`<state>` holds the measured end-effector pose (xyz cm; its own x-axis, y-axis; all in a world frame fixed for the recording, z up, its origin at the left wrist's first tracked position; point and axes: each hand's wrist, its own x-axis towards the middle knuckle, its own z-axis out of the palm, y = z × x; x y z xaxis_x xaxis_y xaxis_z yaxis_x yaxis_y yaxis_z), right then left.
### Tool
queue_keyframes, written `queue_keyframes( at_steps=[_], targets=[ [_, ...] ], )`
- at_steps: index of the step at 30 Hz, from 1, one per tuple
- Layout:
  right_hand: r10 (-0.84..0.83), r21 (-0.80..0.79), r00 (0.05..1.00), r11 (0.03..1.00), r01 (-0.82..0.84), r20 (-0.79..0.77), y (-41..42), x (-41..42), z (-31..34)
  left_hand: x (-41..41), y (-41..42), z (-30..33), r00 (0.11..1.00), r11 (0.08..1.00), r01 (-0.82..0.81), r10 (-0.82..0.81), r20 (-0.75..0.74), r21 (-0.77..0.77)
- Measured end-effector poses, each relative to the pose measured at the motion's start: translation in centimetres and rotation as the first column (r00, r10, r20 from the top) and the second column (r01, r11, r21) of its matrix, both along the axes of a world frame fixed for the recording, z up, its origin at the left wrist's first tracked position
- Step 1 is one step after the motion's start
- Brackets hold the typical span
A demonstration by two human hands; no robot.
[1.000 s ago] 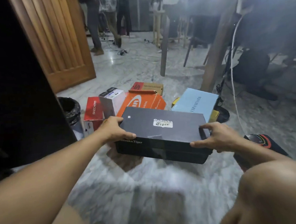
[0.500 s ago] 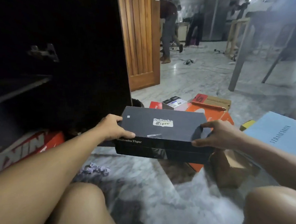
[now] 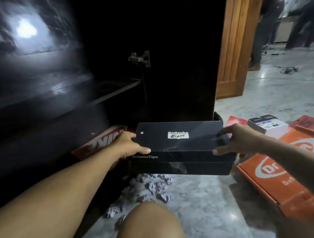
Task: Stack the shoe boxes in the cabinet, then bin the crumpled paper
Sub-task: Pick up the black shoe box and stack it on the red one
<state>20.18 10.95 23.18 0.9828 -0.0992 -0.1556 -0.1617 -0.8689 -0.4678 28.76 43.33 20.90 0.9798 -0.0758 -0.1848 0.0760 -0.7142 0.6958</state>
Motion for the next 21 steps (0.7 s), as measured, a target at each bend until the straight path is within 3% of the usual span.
queue_keyframes(
  at_steps=[7,14,21],
  targets=[
    [0.124,0.112,0.992,0.986,-0.12,-0.025,5.9,7.8,-1.2,1.1,6.6,-1.6,0.973,0.976,-0.216,0.214,-0.085,-0.012],
    [0.224,0.2,0.973,0.957,-0.21,-0.051,12.7,15.4,-4.7,2.0,11.4,-4.9,0.88,0.877,-0.473,0.468,-0.079,-0.082],
    [0.196,0.251,0.98,0.948,-0.196,0.026,18.0,22.9,-8.5,5.7,14.9,-7.7,0.799,0.793,-0.601,0.6,-0.037,-0.105]
  ],
)
